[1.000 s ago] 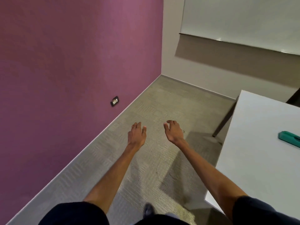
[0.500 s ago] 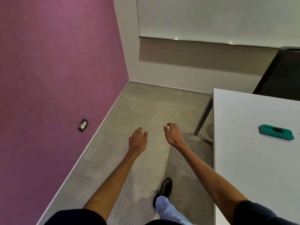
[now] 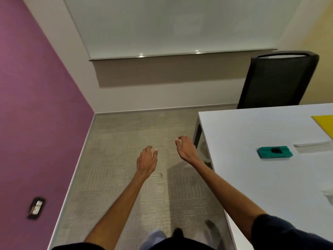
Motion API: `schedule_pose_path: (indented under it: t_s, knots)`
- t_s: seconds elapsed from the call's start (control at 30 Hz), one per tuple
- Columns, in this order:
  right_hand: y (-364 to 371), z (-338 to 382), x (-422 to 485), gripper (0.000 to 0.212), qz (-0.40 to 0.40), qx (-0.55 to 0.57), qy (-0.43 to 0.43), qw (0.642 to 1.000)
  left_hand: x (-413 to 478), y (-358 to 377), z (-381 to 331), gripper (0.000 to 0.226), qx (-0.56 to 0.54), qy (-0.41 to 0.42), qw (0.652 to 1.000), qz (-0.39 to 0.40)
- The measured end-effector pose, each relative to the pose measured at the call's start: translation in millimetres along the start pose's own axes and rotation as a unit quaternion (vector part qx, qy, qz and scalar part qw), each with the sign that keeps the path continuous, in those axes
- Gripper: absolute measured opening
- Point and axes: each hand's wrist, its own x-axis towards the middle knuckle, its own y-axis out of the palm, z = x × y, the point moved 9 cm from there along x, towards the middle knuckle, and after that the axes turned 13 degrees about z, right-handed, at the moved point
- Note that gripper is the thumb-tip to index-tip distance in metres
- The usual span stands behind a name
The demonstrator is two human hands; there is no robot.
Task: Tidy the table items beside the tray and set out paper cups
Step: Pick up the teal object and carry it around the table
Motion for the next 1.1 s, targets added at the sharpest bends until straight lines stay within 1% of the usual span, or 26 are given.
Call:
schedule_pose_path:
  t_s: [0.23,0.47,0.6,0.67,0.8,0.97,1.1]
  knots:
    - [-56.1,-51.1,68.5,0.046,-0.048,0.021,0.077,0.996,111.5,3.1,-61.6,0.049,0.013,0.059,0.997,0.052]
    - [-106.7,-84.9,146.9,0.044,-0.108,0.044,0.154,0.981,242.9,-6.6,-120.1,0.052,0.043,0.148,0.982,0.109]
    - [-130.6,-103.7,184.7,0.046,-0.149,0.088,0.204,0.964,311.9,-15.5,-156.0,0.053,0.068,0.185,0.969,0.151]
    - [-140.3,-110.3,199.4,0.045,-0.167,0.11,0.225,0.953,336.4,-19.5,-175.2,0.053,0.084,0.218,0.957,0.169]
    - [-152.7,-121.9,212.2,0.044,-0.201,0.136,0.263,0.934,374.3,-16.7,-202.5,0.056,0.085,0.249,0.945,0.196]
    - [-181.1,-150.6,209.3,0.043,-0.253,0.163,0.31,0.902,402.0,7.7,-253.7,0.058,0.123,0.3,0.917,0.233]
    - [-201.8,-188.1,198.3,0.042,-0.297,0.18,0.341,0.874,416.6,45.6,-301.2,0.057,0.16,0.339,0.888,0.267]
